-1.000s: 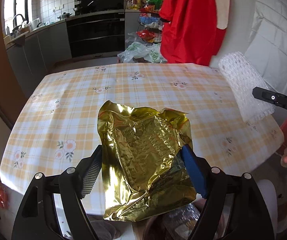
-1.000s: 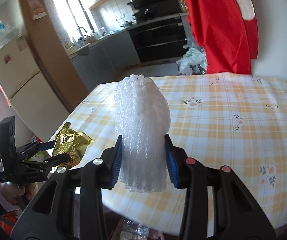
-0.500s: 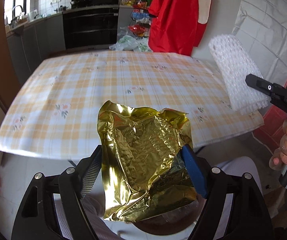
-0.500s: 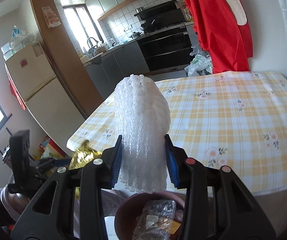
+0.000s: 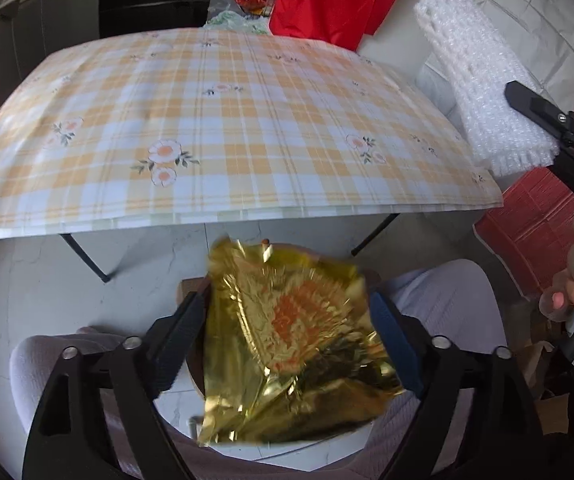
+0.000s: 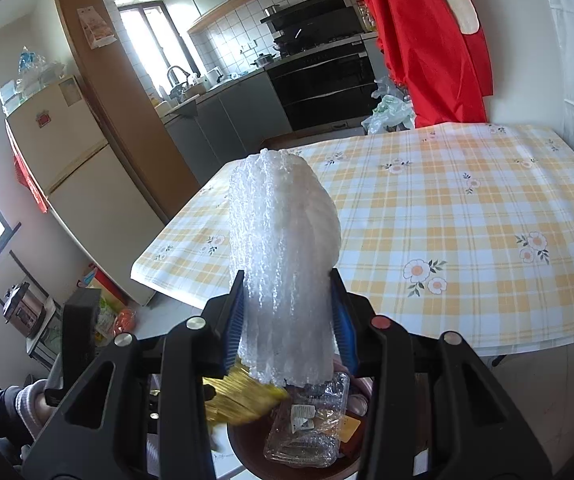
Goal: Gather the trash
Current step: 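Carry the gold wrapper over the bin and open the left tool, then lower the white foam sleeve into the bin and open the right tool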
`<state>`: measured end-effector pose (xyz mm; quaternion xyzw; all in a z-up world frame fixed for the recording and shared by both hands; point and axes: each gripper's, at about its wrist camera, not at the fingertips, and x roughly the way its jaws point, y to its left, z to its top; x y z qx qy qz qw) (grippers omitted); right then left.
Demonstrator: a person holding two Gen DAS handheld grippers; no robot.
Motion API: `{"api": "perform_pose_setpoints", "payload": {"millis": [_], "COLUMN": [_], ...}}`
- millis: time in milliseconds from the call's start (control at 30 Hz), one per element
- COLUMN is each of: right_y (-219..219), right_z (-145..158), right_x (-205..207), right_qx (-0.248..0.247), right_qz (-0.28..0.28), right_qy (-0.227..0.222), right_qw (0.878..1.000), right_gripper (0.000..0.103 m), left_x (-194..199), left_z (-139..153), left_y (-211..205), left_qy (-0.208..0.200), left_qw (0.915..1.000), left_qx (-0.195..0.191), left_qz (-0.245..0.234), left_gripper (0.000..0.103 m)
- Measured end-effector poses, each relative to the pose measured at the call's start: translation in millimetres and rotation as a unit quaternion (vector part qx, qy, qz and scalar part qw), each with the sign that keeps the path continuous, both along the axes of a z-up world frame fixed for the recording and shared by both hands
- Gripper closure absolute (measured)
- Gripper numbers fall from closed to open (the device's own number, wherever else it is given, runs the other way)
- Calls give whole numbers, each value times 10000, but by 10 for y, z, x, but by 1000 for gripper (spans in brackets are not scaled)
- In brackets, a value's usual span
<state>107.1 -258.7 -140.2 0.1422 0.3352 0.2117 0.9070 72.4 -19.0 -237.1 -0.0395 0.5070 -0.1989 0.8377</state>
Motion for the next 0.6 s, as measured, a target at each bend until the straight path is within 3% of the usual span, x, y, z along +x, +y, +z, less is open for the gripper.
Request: {"api": "perform_pose_setpoints", "payload": {"millis": [200,400,600], "right_y": [71,210,431], "right_z": [-101,-306,-558], "right_x": [-29,-70,-130], "right_qx": [-109,-375,-624], "right_qz": [68,200,432], "right_qy": [132,424,823], "right_qw": [9998,9982,9937], "right_gripper": [62,62,61], "left_x": [54,-2,-108], "left_z": [-17,294,597], "left_y": [224,598,786], "left_qy": [-21,-696,-1327], "left_qw": [9981,9886,9761], "left_qx": [-94,104,405], "left_qz": [614,1333,1673], "left_gripper": [11,8,6]}}
